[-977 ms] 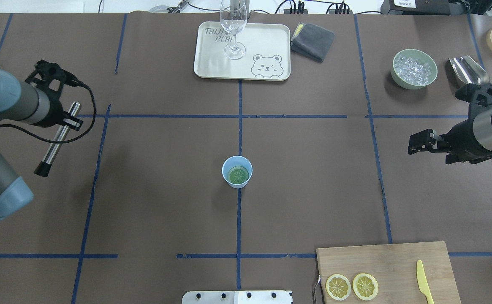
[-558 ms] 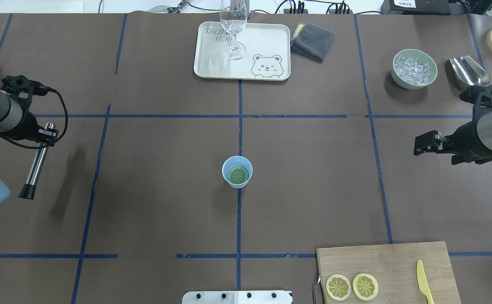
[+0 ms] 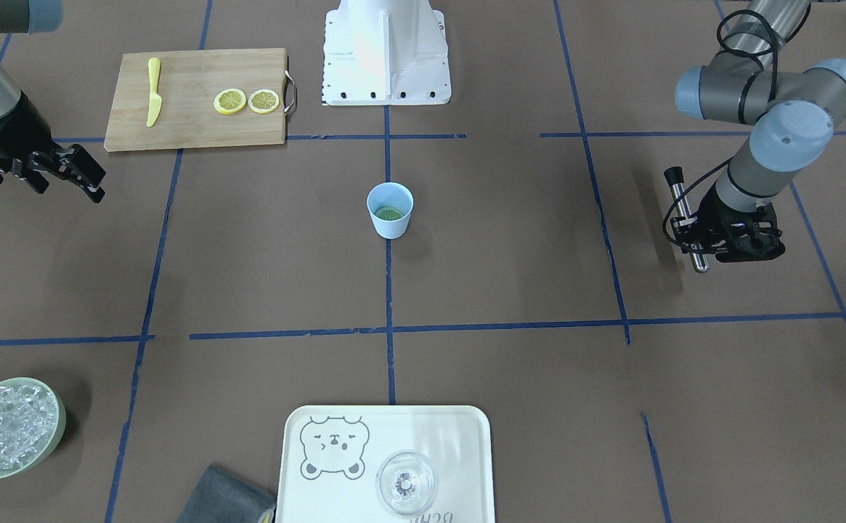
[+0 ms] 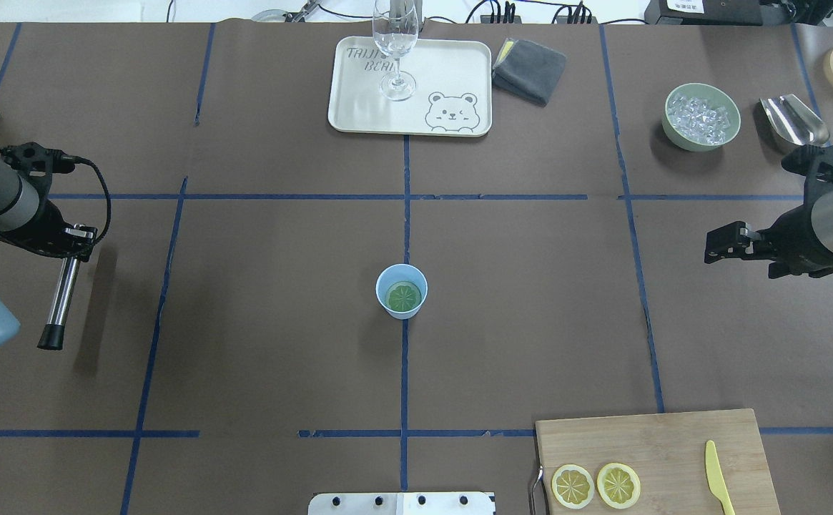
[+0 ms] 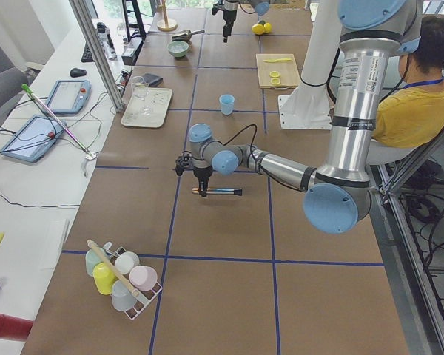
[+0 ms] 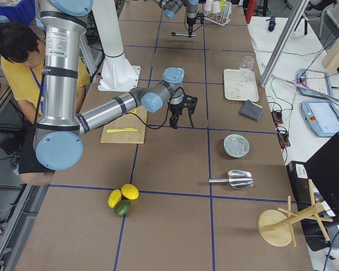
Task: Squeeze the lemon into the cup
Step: 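Lower the steel rod onto the table with the left gripper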
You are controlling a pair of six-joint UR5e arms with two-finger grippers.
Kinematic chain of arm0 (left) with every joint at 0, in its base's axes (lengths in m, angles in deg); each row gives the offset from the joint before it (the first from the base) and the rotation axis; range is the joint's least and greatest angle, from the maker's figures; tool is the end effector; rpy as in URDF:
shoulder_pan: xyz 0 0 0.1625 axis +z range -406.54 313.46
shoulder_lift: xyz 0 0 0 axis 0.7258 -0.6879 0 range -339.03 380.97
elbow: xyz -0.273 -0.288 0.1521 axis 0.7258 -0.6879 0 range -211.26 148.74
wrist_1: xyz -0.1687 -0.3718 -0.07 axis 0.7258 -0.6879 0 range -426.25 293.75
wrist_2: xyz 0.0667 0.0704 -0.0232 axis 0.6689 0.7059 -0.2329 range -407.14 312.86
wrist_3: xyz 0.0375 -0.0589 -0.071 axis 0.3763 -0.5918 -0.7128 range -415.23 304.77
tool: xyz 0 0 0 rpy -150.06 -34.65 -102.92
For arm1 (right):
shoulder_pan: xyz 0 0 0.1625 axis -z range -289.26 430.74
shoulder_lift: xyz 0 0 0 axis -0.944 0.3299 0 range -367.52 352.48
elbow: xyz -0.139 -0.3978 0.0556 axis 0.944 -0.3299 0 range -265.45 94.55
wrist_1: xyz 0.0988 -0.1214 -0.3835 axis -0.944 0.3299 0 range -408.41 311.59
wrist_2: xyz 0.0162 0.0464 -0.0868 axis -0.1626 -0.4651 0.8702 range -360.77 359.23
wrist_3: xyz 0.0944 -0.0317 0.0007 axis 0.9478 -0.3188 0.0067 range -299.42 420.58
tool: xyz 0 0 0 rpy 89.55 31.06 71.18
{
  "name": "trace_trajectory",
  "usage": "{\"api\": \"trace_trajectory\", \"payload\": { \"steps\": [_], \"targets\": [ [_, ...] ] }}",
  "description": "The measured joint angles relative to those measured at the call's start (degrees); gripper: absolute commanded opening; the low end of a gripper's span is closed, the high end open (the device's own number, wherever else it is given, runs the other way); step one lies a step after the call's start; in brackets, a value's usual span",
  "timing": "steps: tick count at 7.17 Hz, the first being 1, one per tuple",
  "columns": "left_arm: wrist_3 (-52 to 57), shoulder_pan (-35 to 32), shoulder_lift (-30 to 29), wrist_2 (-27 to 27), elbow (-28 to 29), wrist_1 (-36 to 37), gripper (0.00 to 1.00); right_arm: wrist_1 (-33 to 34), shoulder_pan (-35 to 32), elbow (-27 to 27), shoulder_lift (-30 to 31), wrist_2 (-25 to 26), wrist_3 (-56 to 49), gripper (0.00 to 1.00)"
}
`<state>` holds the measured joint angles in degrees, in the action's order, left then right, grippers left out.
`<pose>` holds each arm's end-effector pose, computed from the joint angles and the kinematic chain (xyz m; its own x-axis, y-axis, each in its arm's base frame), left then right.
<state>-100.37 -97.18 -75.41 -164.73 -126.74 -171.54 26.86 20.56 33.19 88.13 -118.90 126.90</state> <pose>0.2878 -0.4884 0.5372 0.7888 0.0242 -0.6142 -0.0074 0.9995 0.0299 -0.2230 -0.4024 0.4408 0.6618 0.2407 0.7100 -0.2477 0.9641 -0.0959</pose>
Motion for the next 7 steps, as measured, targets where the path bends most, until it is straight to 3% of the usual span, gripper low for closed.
{"api": "trace_trajectory", "payload": {
  "steps": [7],
  "targets": [
    [1.63,-0.02,0.12,-0.25,2.19,0.08,0.0,-0.03,-0.12,0.11,0.05,0.0,0.05,1.0]
  ]
}}
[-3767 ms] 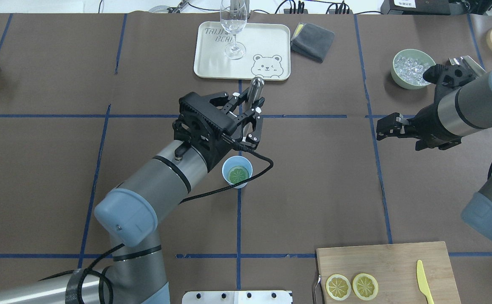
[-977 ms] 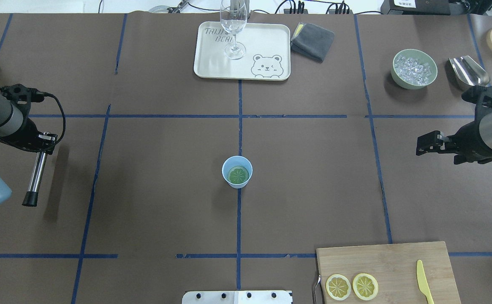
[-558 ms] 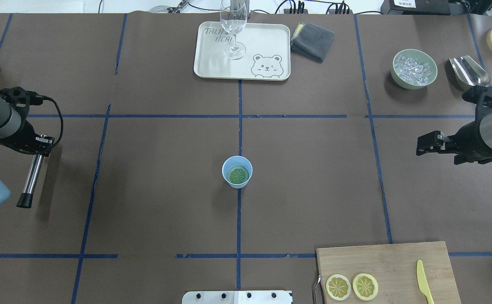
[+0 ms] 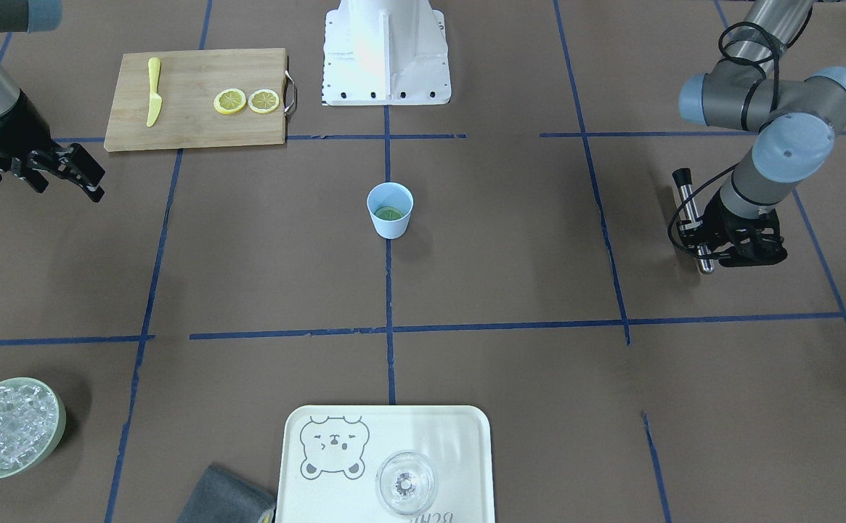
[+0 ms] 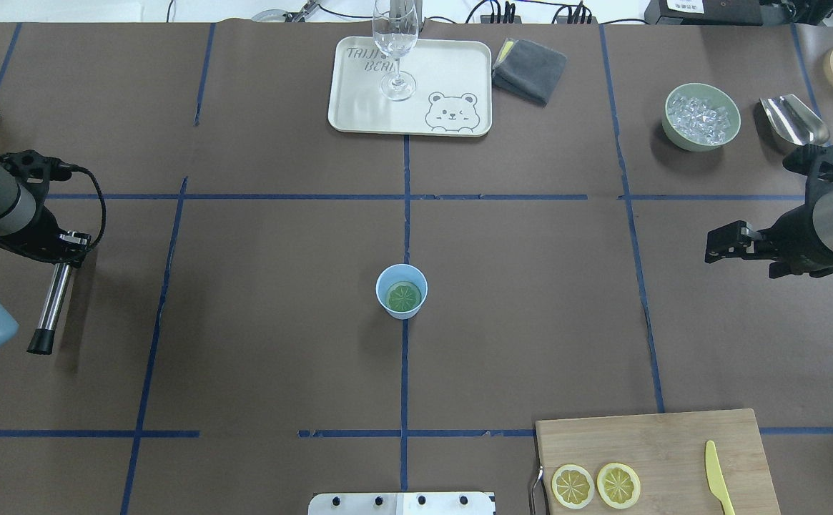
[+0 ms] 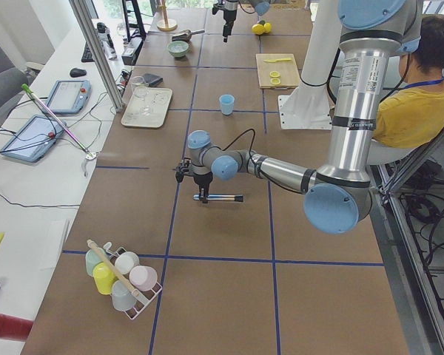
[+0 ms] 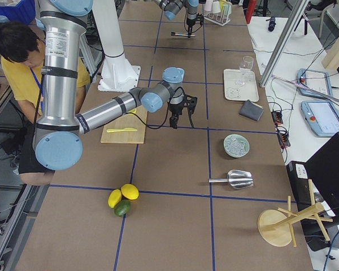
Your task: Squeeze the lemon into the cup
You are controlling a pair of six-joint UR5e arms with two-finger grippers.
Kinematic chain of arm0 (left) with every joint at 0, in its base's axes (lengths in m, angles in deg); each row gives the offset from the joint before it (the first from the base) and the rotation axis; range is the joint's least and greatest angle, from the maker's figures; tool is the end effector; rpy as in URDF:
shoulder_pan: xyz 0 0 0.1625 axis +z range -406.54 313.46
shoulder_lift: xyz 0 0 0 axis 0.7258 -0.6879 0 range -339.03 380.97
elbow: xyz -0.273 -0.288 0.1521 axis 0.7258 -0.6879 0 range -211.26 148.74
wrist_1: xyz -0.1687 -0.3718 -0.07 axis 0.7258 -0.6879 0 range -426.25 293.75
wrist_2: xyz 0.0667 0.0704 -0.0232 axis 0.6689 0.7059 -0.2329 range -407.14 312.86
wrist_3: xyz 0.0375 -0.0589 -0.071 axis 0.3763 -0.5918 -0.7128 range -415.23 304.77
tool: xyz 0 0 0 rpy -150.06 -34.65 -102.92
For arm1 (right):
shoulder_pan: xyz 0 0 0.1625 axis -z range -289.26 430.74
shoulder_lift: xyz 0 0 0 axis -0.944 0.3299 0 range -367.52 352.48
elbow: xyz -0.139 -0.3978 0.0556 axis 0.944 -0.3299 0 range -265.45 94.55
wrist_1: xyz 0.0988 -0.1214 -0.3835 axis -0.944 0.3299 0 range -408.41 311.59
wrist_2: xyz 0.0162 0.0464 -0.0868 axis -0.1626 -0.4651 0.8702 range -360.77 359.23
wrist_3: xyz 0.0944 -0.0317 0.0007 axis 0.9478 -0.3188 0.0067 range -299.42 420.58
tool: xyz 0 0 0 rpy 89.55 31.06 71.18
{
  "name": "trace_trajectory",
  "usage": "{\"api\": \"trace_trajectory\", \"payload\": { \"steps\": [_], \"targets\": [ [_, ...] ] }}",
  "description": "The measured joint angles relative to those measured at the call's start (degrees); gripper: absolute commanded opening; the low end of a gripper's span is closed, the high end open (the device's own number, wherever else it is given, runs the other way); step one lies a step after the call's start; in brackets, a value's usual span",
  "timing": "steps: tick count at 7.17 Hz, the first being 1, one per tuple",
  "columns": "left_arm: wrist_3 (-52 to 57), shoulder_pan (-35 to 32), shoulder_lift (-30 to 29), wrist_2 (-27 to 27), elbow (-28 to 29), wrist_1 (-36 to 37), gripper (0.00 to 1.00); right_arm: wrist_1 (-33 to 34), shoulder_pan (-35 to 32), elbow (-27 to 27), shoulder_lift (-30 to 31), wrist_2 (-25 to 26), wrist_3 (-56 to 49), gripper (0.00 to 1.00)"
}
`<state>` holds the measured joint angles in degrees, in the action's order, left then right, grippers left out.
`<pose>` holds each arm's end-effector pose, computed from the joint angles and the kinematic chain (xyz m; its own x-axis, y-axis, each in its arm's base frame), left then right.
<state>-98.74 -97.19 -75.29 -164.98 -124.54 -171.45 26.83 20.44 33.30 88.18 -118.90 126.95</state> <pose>0.2883 -0.4885 0.5581 0.8025 0.0328 -0.5958 -0.0323 0.9994 0.0116 -0.2218 -0.4025 0.4402 0.6603 0.2421 0.7109 -0.2502 0.9635 -0.0956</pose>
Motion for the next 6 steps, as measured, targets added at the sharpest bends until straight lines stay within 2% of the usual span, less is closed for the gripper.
{"api": "trace_trajectory", "payload": {
  "steps": [1,3,6],
  "targets": [
    [0.03,0.02,-0.06,-0.01,0.18,0.0,0.09,0.0,-0.03,-0.05,-0.04,0.0,-0.01,1.0],
    [0.43,0.07,-0.13,-0.02,0.33,-0.02,1.0,0.02,-0.09,-0.08,-0.07,0.0,-0.02,1.0],
    [0.66,-0.55,-0.07,-0.14,-0.14,-0.08,1.0,0.03,-0.27,-0.17,-0.08,-0.02,-0.08,1.0]
  ]
}}
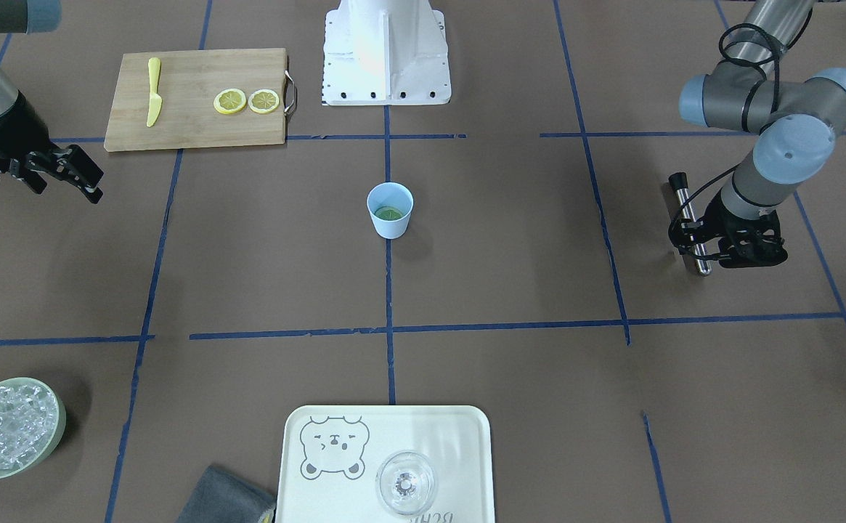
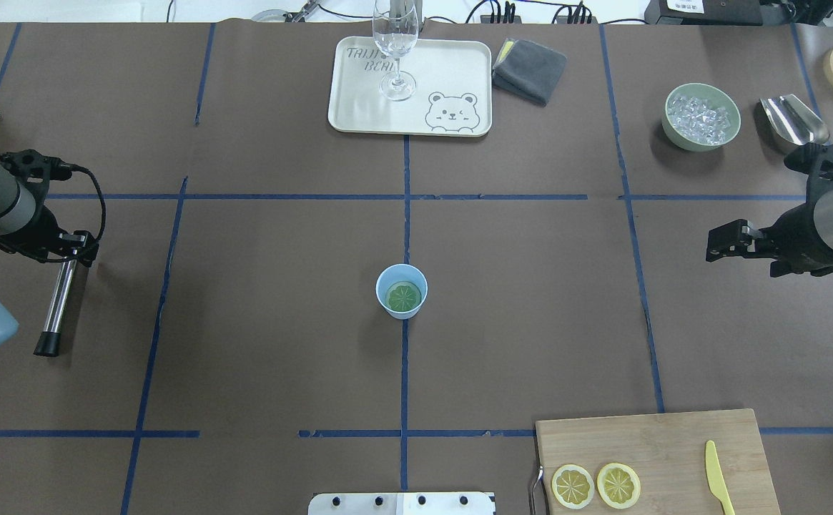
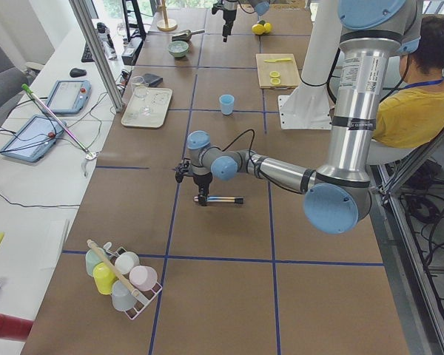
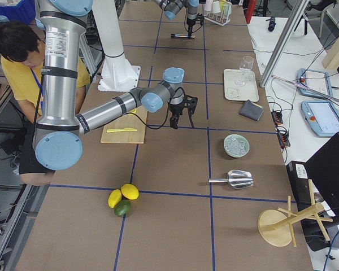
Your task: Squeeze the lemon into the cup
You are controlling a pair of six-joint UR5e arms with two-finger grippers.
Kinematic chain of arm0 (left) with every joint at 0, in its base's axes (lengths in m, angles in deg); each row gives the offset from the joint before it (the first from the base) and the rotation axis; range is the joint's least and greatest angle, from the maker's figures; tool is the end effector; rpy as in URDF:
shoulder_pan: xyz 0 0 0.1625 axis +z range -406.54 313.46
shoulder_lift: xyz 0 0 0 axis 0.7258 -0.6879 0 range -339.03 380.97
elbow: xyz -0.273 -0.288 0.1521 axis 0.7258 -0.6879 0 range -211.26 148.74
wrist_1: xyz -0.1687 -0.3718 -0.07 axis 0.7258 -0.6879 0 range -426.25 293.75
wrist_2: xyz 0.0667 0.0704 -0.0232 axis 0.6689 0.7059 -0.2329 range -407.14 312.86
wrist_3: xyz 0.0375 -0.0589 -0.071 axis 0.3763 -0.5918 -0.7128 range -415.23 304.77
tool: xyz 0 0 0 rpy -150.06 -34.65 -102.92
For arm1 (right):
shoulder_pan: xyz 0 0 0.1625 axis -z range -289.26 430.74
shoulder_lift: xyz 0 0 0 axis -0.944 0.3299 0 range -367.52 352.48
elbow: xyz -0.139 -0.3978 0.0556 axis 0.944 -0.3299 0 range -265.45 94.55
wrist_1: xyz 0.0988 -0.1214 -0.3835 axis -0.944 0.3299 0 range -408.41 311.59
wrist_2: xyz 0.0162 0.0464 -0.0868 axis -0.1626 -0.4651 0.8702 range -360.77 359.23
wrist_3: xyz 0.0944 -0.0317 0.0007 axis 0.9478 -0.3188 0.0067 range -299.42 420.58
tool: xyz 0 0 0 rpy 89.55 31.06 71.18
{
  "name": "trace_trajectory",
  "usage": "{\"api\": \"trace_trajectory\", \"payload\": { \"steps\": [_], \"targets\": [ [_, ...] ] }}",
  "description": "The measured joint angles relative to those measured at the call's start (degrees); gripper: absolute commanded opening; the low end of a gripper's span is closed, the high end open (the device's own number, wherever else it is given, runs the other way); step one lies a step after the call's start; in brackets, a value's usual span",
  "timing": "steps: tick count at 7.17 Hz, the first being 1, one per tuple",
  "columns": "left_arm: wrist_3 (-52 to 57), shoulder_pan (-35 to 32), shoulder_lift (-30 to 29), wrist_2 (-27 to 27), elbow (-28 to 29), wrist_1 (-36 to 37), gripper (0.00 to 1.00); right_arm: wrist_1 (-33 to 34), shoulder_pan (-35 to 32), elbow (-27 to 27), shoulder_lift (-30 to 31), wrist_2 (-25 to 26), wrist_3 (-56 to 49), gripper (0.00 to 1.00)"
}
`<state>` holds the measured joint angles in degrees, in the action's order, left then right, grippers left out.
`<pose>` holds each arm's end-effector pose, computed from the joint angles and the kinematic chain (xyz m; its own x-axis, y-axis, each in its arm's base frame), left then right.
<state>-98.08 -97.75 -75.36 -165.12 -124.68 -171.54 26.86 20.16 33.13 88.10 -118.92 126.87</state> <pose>0.2839 -0.4915 0.5559 0.7994 0.0389 -0.5995 -0.0327 0.9992 0.0213 -0.2204 -0.4041 0.4410 0.6603 0.2451 0.7099 -0.2539 0.9624 -0.0961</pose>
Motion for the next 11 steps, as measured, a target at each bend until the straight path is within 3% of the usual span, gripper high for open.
{"api": "trace_trajectory", "payload": {
  "steps": [3,5,7,9,11],
  "targets": [
    [10.48,-9.76,0.64,-4.4,-2.93,0.54,1.0,0.1,-5.5,-1.9,1.01,-3.88,-7.74,1.0],
    [24.7,-21.49,0.98,-11.34,-3.36,4.5,1.0,0.25,-14.99,-8.81,1.51,-11.03,-23.73,1.0],
    [39.45,-32.05,0.96,-14.98,-1.77,10.76,1.0,0.86,-24.05,-15.73,1.63,-15.26,-39.5,1.0],
    [44.6,-36.68,1.03,-17.78,0.35,15.17,1.0,1.7,-30.13,-20.19,1.72,-16.96,-51.05,1.0],
    [45.38,-37.27,1.77,-19.55,2.72,14.75,1.0,3.85,-32.52,-21.15,1.53,-17.34,-58.06,1.0]
  ]
}}
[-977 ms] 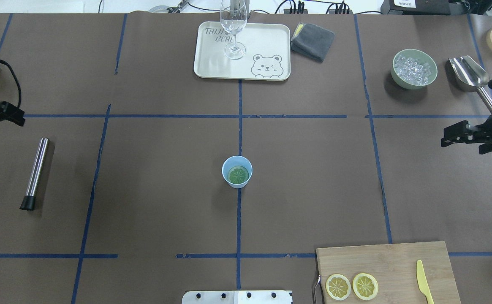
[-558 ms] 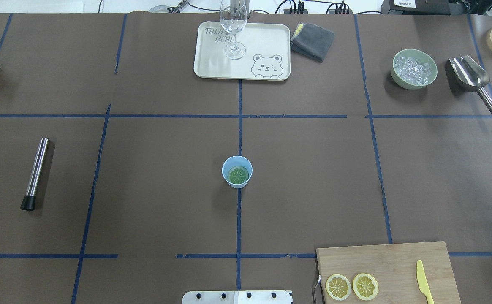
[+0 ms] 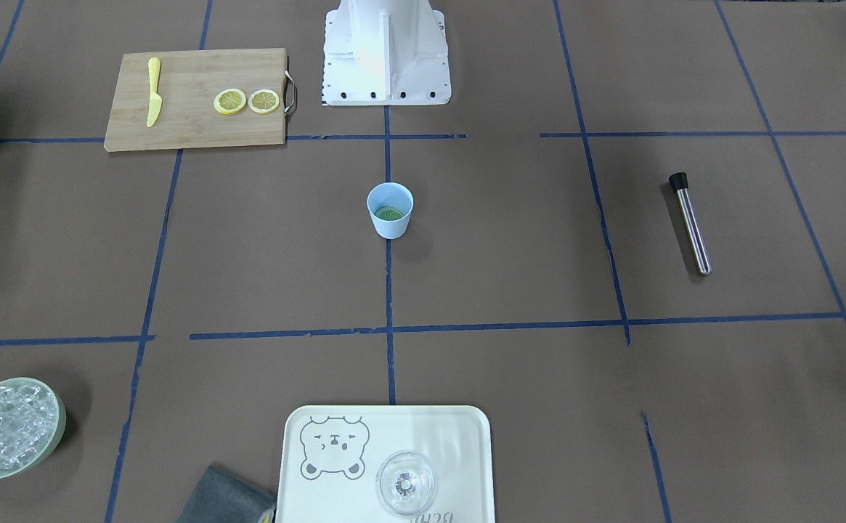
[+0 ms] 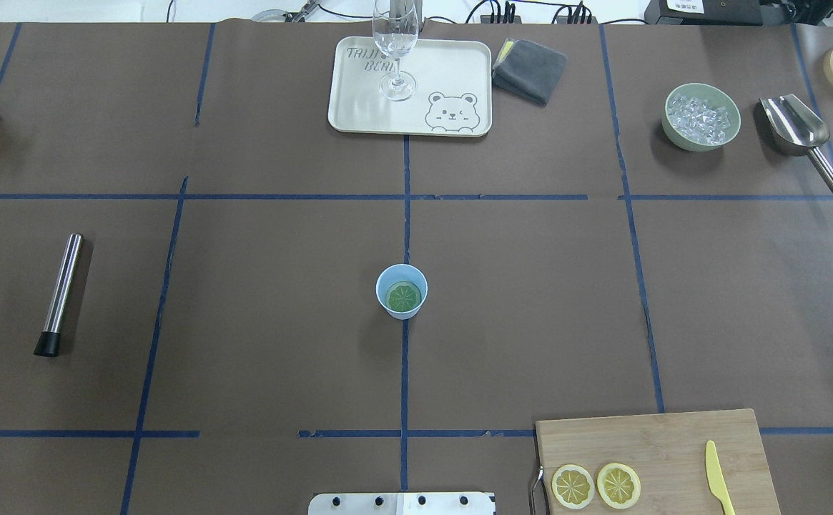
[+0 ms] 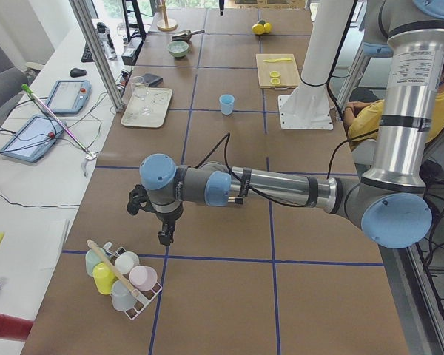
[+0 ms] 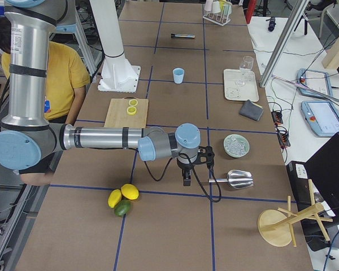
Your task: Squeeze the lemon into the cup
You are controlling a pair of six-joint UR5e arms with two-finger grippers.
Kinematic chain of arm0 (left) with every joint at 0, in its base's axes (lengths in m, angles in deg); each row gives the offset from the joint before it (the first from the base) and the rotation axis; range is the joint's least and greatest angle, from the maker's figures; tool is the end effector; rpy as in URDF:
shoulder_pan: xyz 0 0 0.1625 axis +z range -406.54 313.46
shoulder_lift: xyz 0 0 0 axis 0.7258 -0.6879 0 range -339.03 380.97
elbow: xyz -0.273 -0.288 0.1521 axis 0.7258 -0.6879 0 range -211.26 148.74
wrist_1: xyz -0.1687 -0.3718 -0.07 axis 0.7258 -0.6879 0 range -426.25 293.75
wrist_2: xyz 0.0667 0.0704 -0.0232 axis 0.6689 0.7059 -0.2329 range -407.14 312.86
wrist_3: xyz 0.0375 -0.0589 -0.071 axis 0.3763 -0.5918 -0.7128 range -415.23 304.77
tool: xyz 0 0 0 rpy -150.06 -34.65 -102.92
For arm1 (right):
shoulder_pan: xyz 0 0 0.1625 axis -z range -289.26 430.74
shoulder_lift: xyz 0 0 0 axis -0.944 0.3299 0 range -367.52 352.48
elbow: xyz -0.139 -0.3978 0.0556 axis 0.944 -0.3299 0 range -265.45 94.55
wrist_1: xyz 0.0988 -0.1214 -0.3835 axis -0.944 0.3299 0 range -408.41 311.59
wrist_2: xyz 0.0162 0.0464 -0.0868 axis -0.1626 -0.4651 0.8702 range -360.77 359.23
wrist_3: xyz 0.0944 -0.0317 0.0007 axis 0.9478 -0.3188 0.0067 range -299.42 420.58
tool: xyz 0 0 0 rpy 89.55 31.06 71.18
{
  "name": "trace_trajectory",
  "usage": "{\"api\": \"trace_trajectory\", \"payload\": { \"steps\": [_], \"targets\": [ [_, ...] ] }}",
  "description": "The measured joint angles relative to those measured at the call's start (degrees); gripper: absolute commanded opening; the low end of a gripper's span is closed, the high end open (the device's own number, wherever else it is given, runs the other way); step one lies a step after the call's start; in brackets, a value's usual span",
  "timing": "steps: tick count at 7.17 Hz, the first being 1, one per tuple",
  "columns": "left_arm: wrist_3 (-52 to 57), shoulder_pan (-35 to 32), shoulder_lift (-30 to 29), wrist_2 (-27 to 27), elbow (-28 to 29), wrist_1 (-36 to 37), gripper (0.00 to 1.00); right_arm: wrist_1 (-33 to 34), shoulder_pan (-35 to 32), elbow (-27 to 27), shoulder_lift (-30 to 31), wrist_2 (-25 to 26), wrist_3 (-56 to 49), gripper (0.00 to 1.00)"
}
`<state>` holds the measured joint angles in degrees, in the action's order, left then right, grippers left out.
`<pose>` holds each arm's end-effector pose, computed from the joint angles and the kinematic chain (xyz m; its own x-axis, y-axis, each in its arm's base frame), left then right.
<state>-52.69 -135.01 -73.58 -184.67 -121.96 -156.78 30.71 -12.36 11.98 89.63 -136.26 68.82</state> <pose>-0.0457 -0.5317 0.6071 0.6711 0.1364 -0.7287 -0.0565 0.9895 0.1333 0.0077 -0.4549 0.6316 0.6893 -0.0793 0.7201 0.0193 0.9956 0.0912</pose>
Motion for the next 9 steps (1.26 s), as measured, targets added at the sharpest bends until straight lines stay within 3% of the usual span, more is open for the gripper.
{"api": "trace_trajectory", "payload": {
  "steps": [3,6,9],
  "targets": [
    [0.18,0.01,4.0,-0.1,0.77,-5.99,1.0,0.43,-0.46,-0.45,-0.01,-0.05,-2.17,1.0],
    [-0.16,-0.18,9.39,0.66,-0.27,-18.57,1.0,0.15,-0.49,-0.87,0.21,0.82,-2.1,1.0],
    [-0.21,-0.25,10.12,1.35,-0.68,-20.37,1.0,0.36,-0.49,-0.93,0.15,0.88,-2.02,1.0]
  ]
}}
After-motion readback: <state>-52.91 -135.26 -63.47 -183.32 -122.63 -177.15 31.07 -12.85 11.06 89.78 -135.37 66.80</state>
